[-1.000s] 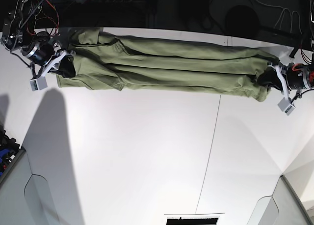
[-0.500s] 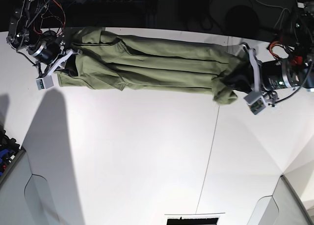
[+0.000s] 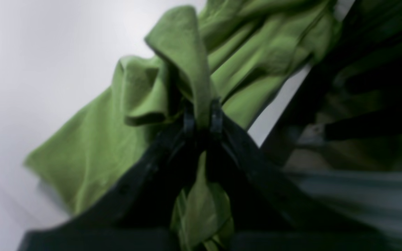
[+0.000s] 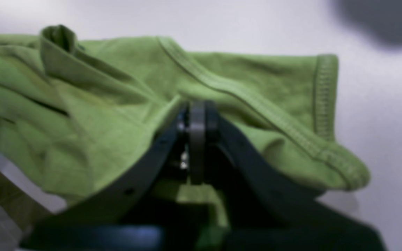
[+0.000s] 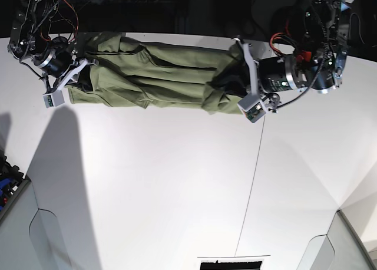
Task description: Layout the t-shirt on the table in an organized manner, then fold the t-shirt properly
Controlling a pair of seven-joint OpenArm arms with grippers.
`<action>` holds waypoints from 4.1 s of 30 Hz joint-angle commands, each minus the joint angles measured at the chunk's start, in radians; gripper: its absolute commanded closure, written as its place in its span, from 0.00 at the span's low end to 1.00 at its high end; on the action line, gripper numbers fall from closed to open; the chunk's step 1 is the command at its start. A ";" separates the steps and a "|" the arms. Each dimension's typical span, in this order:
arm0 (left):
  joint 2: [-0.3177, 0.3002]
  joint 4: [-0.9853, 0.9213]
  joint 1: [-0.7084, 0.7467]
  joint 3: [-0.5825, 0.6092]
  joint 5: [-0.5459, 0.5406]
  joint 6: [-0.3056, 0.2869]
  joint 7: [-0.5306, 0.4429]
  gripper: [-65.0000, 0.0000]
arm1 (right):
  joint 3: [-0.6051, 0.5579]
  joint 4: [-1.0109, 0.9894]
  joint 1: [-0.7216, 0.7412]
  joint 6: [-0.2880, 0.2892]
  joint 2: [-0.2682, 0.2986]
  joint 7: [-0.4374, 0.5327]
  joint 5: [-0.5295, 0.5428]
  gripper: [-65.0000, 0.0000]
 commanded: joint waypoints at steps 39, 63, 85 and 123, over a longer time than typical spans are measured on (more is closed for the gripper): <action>-0.031 -0.103 -0.005 -0.170 -0.111 -0.025 -0.006 0.39 | 0.192 0.177 0.007 0.003 0.135 -0.005 0.105 1.00; -0.071 -0.103 0.060 -0.190 -0.037 -0.025 -0.045 0.39 | 0.033 -0.089 0.000 0.033 0.101 -0.148 0.241 0.36; -0.083 -0.177 0.074 -0.254 -0.048 -0.025 -0.067 0.39 | 0.069 -0.089 0.069 0.022 0.160 -0.037 0.143 1.00; 0.068 -0.351 0.018 -0.003 0.160 -0.025 -0.161 0.39 | -0.256 0.208 0.152 0.023 -0.232 -0.092 0.146 1.00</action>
